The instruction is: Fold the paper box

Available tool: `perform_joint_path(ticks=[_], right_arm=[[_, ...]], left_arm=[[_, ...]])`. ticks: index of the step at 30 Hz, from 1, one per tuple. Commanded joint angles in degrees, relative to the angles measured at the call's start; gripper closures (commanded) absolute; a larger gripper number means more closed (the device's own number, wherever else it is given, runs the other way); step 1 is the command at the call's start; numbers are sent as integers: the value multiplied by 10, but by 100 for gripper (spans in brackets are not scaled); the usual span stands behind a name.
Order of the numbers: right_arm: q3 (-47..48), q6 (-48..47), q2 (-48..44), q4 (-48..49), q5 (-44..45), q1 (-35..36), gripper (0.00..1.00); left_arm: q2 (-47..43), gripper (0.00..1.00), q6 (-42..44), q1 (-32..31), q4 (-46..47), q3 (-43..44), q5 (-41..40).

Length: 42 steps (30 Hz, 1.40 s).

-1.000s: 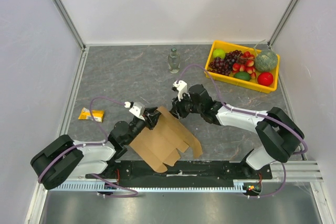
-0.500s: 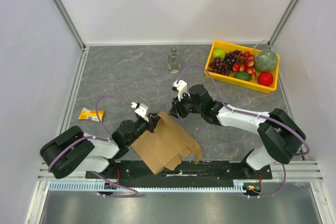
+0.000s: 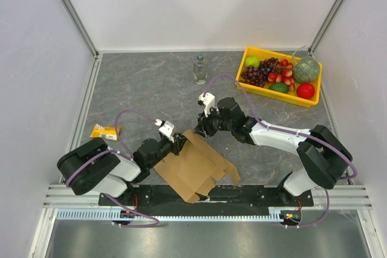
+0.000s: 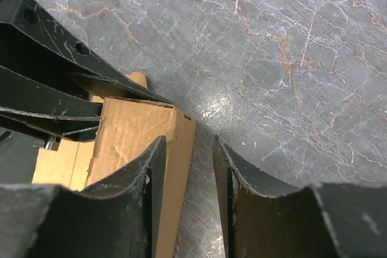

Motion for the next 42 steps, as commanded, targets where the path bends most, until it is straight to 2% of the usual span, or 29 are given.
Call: perform_joint_path(ticks=[1,5,12,19,22,28,34,39,42], right_arm=[[10,-4,-11,12,-11,4,56],[11,-7,-10,7,-12,4,56],[10,-7,-14,5,-12,5,56],[12,-10,-22,-5,-5,5,56],[12,-18,-30,-12,6,5,56],[17,-33,-56,-24,62,5,53],[6,-12,-60,8,105,5,55],[-21,30,-43,83,126,5,67],[-26,44,-29,111,123,6,71]], left_arm=[[20,72,1,-6,17,-21,-7],[36,73,2,-7,28,-19,-13],[81,83,4,-13,64,-13,-16],[142,98,21,-26,133,4,-56],[177,98,37,-31,163,23,-66],[199,98,100,-43,166,75,-106],[238,98,103,-46,212,75,-111],[263,95,103,-54,247,67,-124],[267,94,103,-58,249,68,-129]])
